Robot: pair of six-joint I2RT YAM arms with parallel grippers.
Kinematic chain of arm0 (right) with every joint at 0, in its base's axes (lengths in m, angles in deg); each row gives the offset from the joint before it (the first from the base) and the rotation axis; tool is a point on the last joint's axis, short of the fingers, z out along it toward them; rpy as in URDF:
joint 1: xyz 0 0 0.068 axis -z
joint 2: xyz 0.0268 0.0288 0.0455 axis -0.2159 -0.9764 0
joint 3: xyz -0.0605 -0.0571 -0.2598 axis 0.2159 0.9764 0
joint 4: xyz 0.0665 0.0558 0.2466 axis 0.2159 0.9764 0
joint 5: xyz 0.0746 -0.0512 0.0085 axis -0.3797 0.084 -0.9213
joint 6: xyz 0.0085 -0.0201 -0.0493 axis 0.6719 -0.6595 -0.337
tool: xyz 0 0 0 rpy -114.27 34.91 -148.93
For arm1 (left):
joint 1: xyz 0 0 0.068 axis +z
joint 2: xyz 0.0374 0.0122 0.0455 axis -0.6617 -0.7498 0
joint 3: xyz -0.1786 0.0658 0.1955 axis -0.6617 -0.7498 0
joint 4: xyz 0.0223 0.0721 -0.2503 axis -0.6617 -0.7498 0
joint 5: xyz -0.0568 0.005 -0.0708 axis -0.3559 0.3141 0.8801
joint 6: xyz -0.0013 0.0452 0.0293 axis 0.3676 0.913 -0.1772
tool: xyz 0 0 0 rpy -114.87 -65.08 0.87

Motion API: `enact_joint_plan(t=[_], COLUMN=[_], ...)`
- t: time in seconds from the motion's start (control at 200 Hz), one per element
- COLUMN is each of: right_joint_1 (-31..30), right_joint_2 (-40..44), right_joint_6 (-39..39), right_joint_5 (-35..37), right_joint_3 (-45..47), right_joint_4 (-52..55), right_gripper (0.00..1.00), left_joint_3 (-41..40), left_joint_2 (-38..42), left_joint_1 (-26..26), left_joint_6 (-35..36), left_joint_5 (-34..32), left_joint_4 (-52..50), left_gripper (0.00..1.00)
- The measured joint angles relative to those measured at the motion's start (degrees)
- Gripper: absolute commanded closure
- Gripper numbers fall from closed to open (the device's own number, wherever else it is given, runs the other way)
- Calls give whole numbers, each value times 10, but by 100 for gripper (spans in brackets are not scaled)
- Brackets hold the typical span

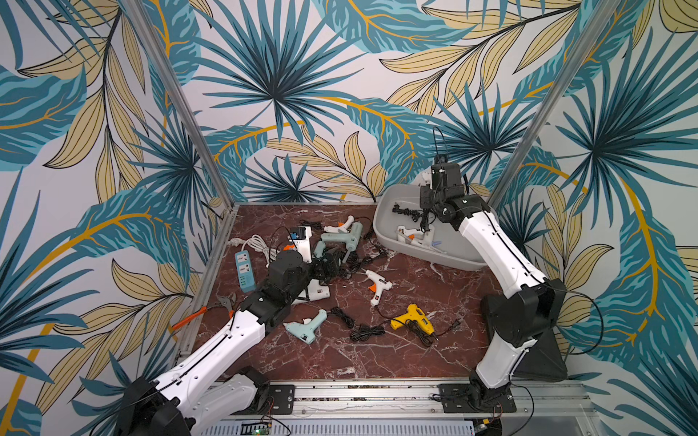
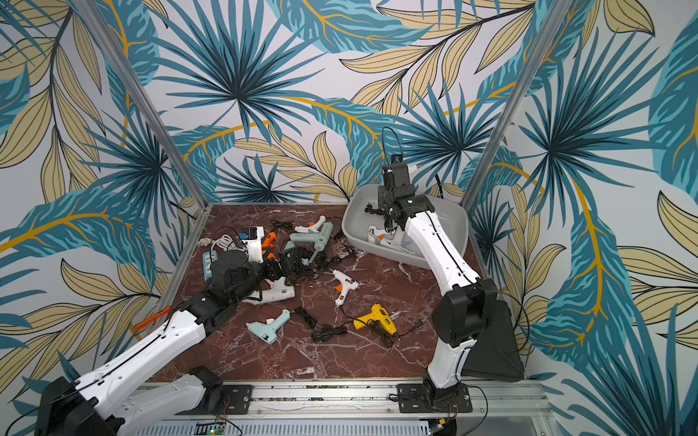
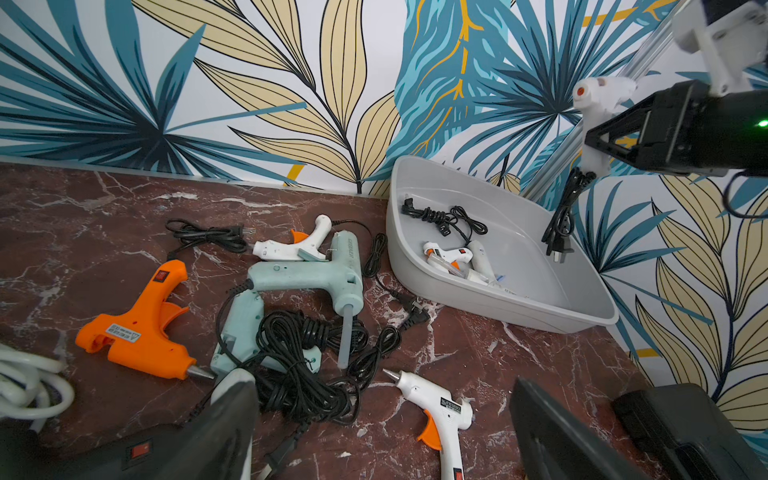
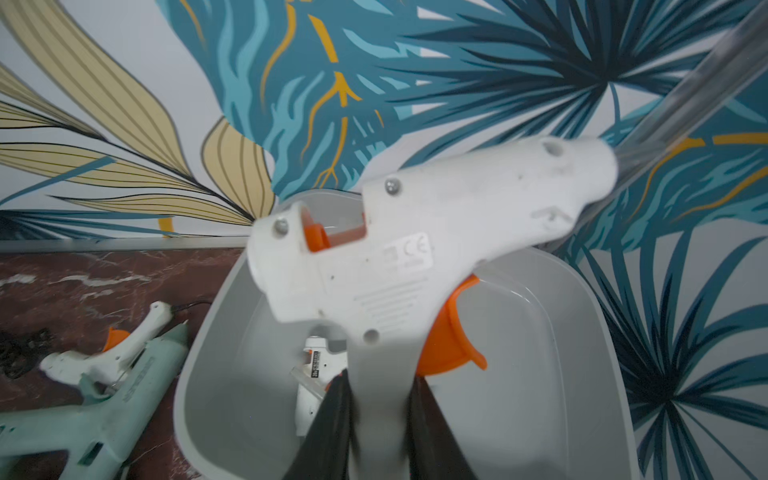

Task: Put the hot melt glue gun into the storage box
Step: Place the hot melt adhesive gun in the storage box.

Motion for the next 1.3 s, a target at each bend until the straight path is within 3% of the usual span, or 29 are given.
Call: enact_joint_plan(t=[0.18, 0.346, 0.701, 1.297], right_joint_1=[60, 62, 60, 165], right_joint_2=[-65, -73, -45, -134], right_joint_6=[33, 37, 55, 93], right_joint_5=[-1, 14, 23, -37], right_joint_3=[-37, -36, 89, 95], right_joint_4=[43, 67, -2, -77], right_gripper=[100, 100, 100, 100], left_joint_3=[-3, -17, -27, -30], left_joint_2=[9, 17, 19, 32], left_joint_1=[2, 3, 6, 9], left_joint_6=[0, -4, -9, -9], left_joint_5=[-1, -1, 0, -1], left_joint_4=[-2, -1, -2, -8], left_gripper=[0, 0, 0, 0])
